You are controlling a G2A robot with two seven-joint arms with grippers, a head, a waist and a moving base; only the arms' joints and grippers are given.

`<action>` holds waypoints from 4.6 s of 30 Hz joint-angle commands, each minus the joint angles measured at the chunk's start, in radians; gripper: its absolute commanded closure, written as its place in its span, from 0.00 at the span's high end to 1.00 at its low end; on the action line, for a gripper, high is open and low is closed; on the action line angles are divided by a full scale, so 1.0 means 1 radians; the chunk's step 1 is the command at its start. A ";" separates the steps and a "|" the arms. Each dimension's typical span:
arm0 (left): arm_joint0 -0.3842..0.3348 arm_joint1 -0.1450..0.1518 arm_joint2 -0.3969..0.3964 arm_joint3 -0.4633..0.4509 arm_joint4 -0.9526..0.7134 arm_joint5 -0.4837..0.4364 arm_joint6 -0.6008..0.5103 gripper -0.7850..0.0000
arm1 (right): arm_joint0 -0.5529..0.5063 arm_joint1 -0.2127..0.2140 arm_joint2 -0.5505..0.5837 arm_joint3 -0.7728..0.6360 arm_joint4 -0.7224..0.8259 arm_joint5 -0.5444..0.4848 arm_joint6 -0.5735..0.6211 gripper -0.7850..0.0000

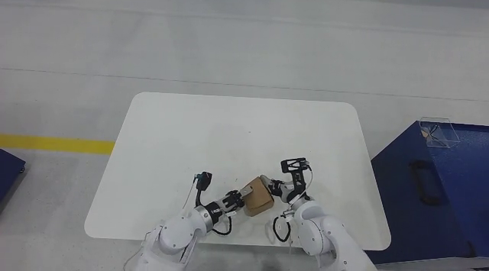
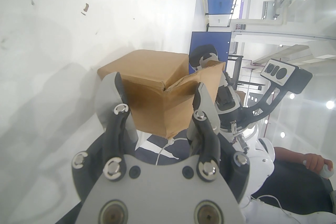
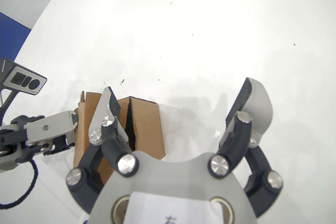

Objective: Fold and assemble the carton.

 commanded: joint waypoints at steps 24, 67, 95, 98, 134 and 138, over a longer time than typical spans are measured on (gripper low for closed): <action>-0.025 0.016 0.070 0.014 0.054 0.054 0.079 0.49 | 0.022 -0.004 0.026 0.040 0.010 -0.016 0.014 1.00; 0.088 0.084 0.066 -0.186 0.839 -0.434 0.549 1.00 | -0.029 0.005 0.212 -0.038 0.104 0.014 -0.051 1.00; -0.108 0.073 0.297 0.055 1.489 -0.276 0.675 0.00 | -0.023 0.006 0.264 -0.030 0.163 0.040 -0.037 1.00; -0.109 0.074 0.290 0.049 1.481 -0.265 0.673 0.00 | -0.023 0.006 0.264 -0.030 0.163 0.040 -0.037 1.00; 0.006 0.111 -0.046 -0.163 0.480 -0.268 0.456 0.31 | -0.023 0.006 0.264 -0.030 0.163 0.040 -0.037 1.00; 0.042 0.121 0.026 -0.201 0.876 -0.295 0.590 0.00 | -0.023 0.006 0.264 -0.030 0.163 0.040 -0.037 1.00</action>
